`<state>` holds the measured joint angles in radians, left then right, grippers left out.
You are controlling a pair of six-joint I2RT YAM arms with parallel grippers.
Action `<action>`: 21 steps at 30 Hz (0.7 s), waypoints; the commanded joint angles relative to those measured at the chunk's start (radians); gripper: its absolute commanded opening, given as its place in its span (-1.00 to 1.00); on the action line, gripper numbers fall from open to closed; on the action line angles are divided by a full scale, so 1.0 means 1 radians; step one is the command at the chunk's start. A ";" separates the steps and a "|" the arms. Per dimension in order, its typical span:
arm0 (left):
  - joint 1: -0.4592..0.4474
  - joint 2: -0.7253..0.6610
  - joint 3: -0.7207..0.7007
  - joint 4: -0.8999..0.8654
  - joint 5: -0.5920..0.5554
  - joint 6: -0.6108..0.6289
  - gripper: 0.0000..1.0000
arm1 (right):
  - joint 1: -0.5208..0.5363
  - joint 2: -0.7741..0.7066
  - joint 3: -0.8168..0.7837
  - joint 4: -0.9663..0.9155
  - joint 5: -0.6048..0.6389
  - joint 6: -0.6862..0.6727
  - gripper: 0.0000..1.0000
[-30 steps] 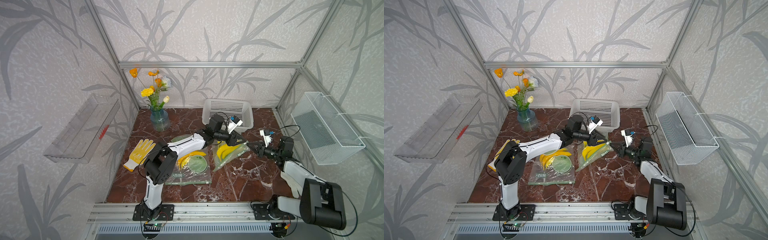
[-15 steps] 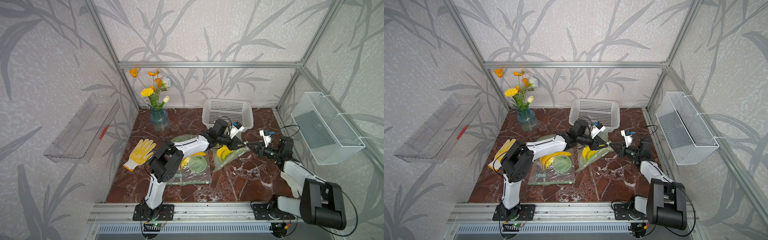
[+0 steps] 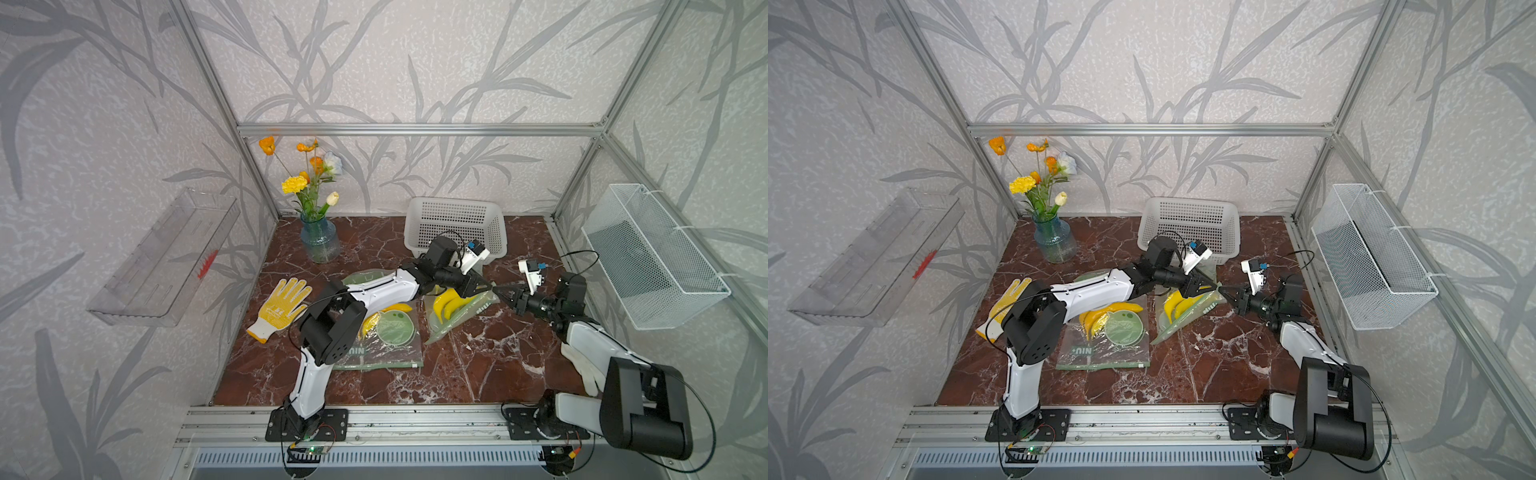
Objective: Open the zip-top bag and take out the banana
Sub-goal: Pick up the zipper food storage bag at the center of the board, then unzip the zipper on the zipper food storage bag.
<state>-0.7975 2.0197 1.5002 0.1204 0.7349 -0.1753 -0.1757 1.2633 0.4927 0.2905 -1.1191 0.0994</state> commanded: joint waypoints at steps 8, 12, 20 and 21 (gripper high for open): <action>-0.004 0.026 0.031 -0.002 0.018 0.007 -0.43 | 0.008 -0.016 0.018 0.007 -0.002 -0.019 -1.00; -0.004 0.035 0.040 -0.011 0.019 0.006 -0.42 | 0.009 -0.016 0.017 0.006 -0.002 -0.019 -1.00; -0.005 0.040 0.042 -0.014 0.022 0.005 -0.55 | 0.009 -0.016 0.017 0.007 -0.002 -0.018 -1.00; -0.005 0.039 0.042 -0.014 0.023 0.007 -0.58 | 0.008 -0.016 0.018 0.007 -0.002 -0.019 -1.00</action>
<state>-0.7979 2.0567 1.5158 0.1097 0.7406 -0.1768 -0.1711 1.2625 0.4927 0.2905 -1.1175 0.0959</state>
